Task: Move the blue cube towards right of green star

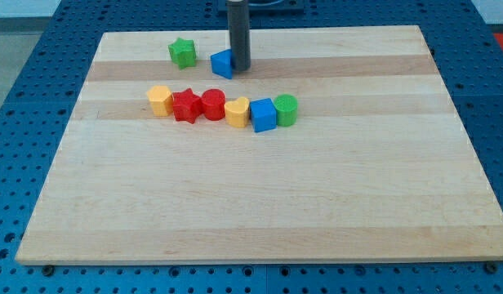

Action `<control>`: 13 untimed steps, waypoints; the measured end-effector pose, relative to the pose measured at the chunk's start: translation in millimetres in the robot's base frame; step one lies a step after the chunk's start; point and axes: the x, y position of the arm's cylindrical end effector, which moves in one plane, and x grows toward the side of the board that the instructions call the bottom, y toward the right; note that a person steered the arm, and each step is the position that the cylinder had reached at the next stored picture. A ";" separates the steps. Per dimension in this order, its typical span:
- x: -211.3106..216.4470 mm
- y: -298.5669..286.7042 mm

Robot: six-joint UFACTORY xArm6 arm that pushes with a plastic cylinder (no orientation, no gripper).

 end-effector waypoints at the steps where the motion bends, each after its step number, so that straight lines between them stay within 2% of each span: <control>1: 0.0 -31.8; 3: -3.3 -61.7; 4: -1.4 -14.6; 5: 8.4 79.7; 6: 54.4 167.0; 7: 123.8 172.8; 8: 167.5 117.3; 9: 171.1 54.7; 11: 133.6 50.0; 13: 117.7 51.2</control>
